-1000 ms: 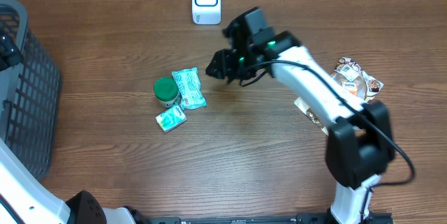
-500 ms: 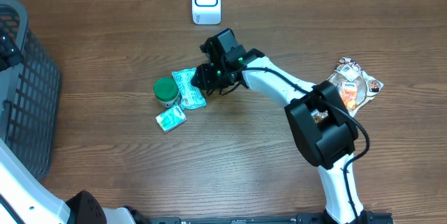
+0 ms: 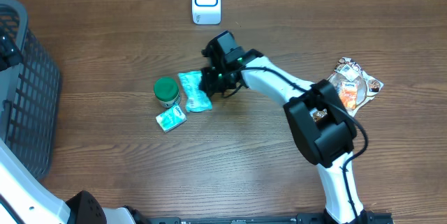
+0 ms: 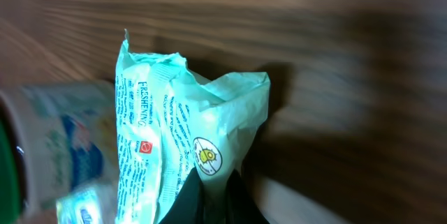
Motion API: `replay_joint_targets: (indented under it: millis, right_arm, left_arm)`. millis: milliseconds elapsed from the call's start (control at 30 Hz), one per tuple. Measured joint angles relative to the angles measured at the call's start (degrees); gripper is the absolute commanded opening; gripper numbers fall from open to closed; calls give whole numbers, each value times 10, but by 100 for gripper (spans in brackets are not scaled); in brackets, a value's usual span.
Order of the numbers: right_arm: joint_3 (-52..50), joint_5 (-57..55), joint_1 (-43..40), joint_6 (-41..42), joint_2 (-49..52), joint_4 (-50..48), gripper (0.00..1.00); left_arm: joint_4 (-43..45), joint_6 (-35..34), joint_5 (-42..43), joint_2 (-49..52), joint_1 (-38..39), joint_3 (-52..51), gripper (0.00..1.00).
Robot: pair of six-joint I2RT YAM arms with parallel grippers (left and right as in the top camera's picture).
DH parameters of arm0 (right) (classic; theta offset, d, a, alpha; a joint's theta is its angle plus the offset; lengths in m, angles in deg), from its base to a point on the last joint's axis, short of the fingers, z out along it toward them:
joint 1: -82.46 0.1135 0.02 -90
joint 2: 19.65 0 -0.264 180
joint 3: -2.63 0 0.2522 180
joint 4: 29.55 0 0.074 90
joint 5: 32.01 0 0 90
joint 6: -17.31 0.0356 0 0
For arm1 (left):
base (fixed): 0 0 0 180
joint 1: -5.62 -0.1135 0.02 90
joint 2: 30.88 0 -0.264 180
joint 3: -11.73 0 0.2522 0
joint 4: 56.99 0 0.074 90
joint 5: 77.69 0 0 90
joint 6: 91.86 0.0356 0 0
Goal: Scan the item barcode
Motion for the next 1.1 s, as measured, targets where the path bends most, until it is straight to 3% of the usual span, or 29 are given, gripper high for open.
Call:
replay_joint_targets:
  millis: [333, 367, 433, 500, 667, 833, 1033, 1100]
  right_arm:
    - [-6, -124, -63, 129, -141, 202, 4]
    - [-6, -128, -63, 137, -150, 217, 12]
    - [-6, -133, -56, 155, -157, 259, 37]
    - [-11, -132, -46, 146, -154, 296, 42]
    - [-23, -124, -18, 53, -140, 397, 56]
    - [-10, -130, -29, -68, -139, 402, 75]
    - [16, -148, -105, -247, -139, 295, 74]
    - [16, -140, -128, -284, -138, 250, 64]
  left_arm:
    - [0, 0, 0, 0, 0, 0, 100]
    - [0, 0, 0, 0, 0, 0, 100]
    - [0, 0, 0, 0, 0, 0, 100]
    - [0, 0, 0, 0, 0, 0, 100]
    - [0, 0, 0, 0, 0, 0, 100]
    - [0, 0, 0, 0, 0, 0, 99]
    - [0, 0, 0, 0, 0, 0, 99]
    - [0, 0, 0, 0, 0, 0, 100]
